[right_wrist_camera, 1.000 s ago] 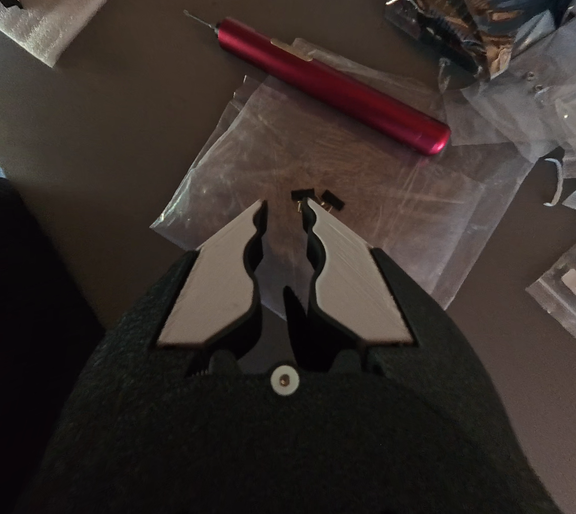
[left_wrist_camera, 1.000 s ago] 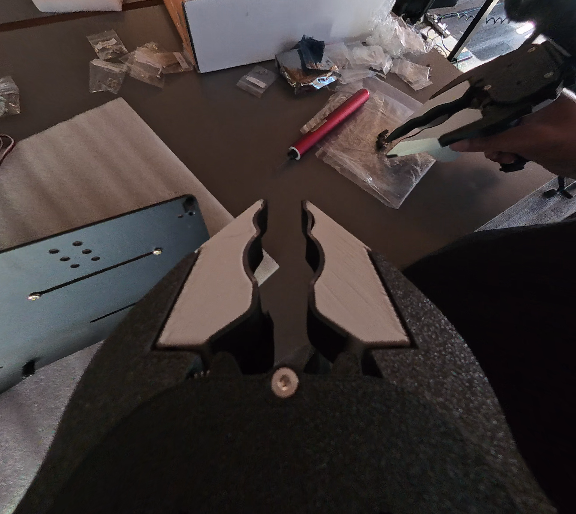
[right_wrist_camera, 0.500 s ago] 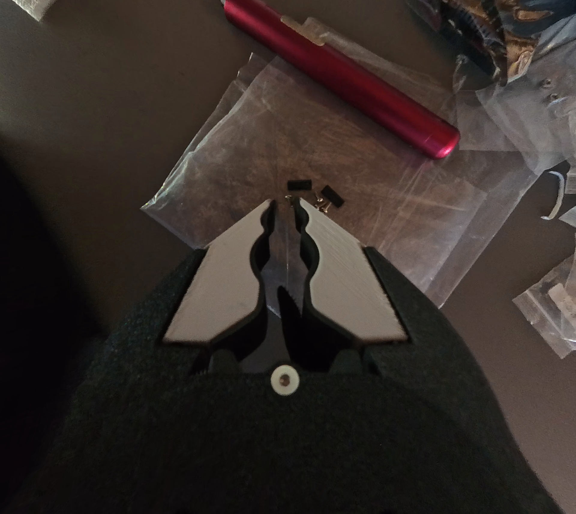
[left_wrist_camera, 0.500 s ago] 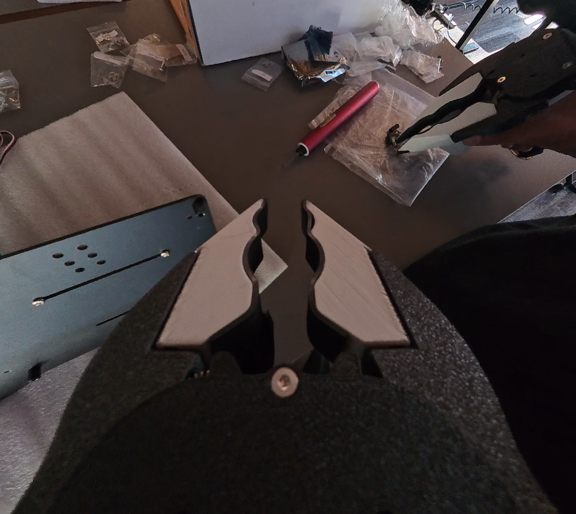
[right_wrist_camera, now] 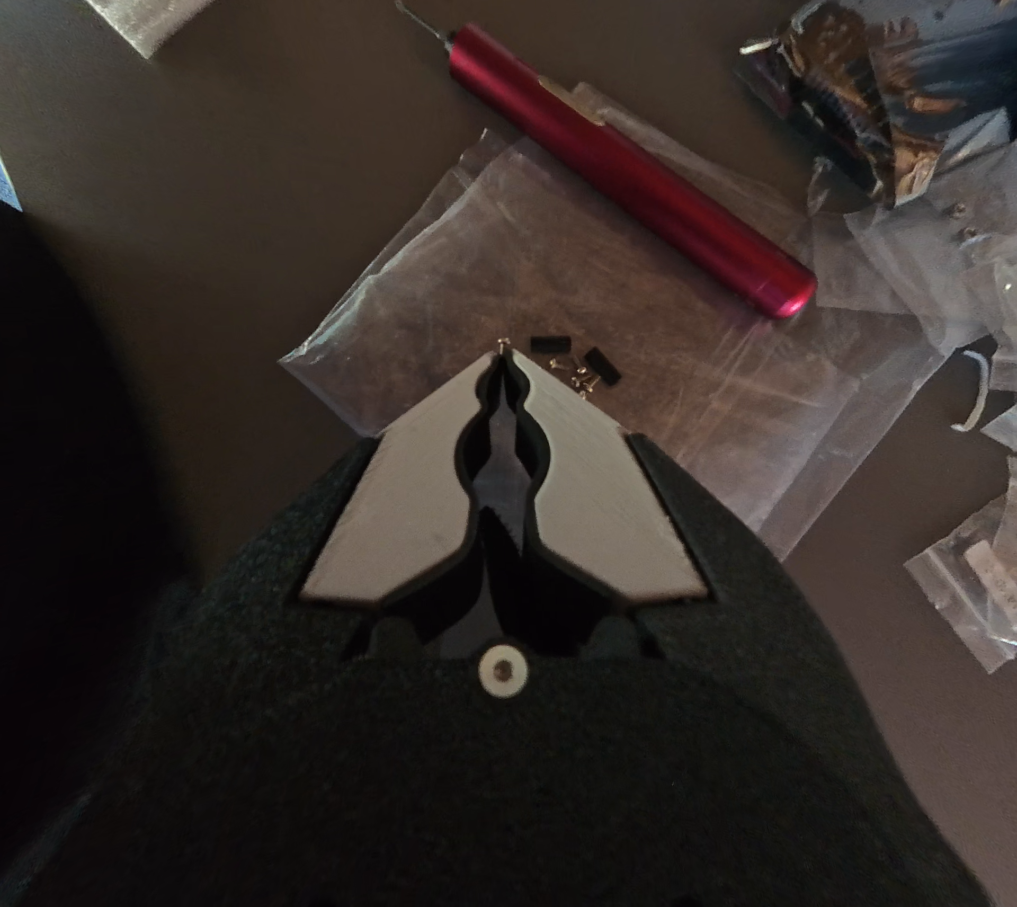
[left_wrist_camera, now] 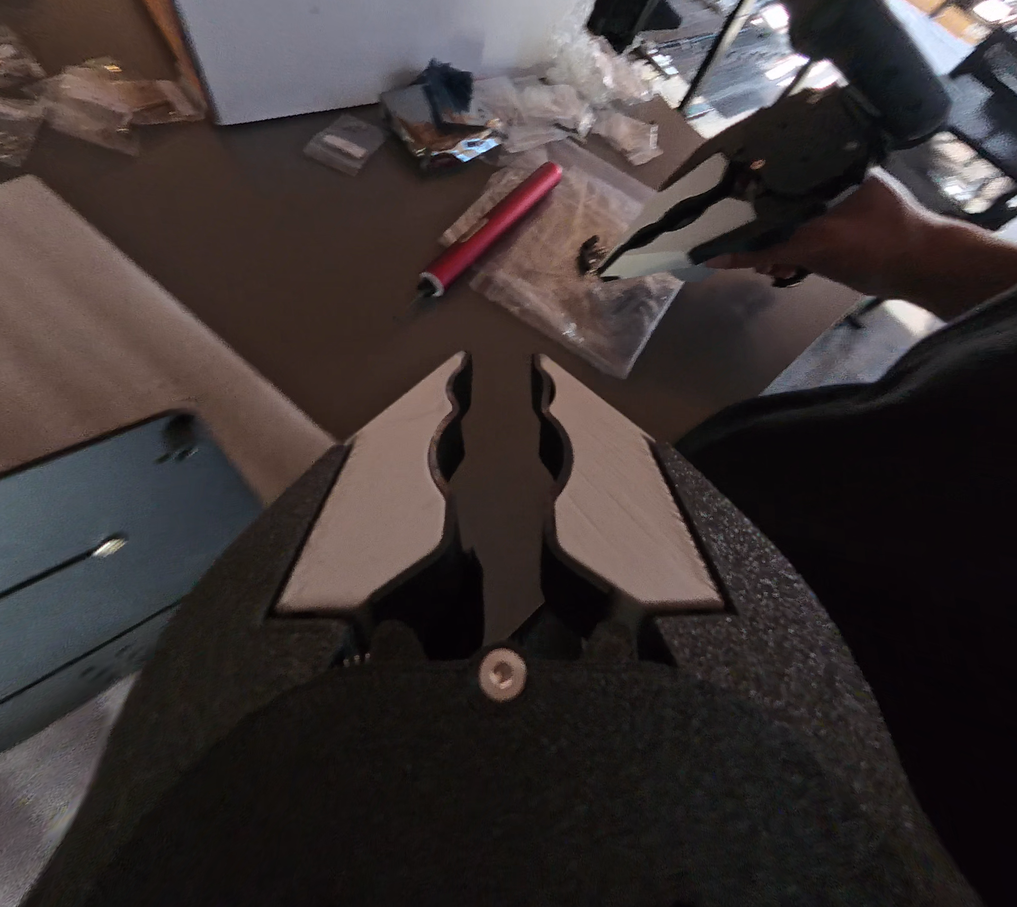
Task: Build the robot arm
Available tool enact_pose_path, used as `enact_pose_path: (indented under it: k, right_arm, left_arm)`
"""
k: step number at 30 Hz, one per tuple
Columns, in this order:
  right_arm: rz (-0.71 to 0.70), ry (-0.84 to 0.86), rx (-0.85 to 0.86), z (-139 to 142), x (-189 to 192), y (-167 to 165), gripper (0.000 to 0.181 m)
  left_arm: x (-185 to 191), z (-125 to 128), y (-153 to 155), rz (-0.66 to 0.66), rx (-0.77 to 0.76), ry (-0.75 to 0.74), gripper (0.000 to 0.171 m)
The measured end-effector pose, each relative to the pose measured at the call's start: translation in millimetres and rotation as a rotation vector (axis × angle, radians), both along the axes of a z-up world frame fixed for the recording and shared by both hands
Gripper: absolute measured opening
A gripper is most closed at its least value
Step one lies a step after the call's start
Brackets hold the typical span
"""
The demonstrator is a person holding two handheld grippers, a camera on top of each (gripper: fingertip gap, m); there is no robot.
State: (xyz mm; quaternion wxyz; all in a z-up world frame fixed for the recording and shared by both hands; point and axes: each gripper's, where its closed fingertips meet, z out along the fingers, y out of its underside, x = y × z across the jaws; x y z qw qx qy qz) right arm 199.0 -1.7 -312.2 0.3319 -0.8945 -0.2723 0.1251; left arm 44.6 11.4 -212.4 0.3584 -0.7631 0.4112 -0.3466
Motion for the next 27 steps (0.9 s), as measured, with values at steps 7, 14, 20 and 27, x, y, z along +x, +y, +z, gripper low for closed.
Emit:
enact_pose_path:
  k: [7, 14, 20, 27]
  right_arm:
    - [0.292, -0.011, 0.057, 6, -20, -20, 0.0]
    - [0.135, -0.039, 0.018, 15, 28, -26, 0.0]
    - [-0.314, 0.085, 0.088, 35, 107, -60, 0.0]
    - [-0.507, 0.156, 0.056, 30, 127, -113, 0.0]
  left_arm:
    - [69, -41, -40, -0.371, 0.011, 0.013, 0.02]
    - [110, -68, -50, -0.495, 0.102, 0.084, 0.02]
    - [116, -53, -45, -0.461, 0.098, 0.043, 0.02]
    - [119, -55, -29, -0.458, 0.099, 0.073, 0.02]
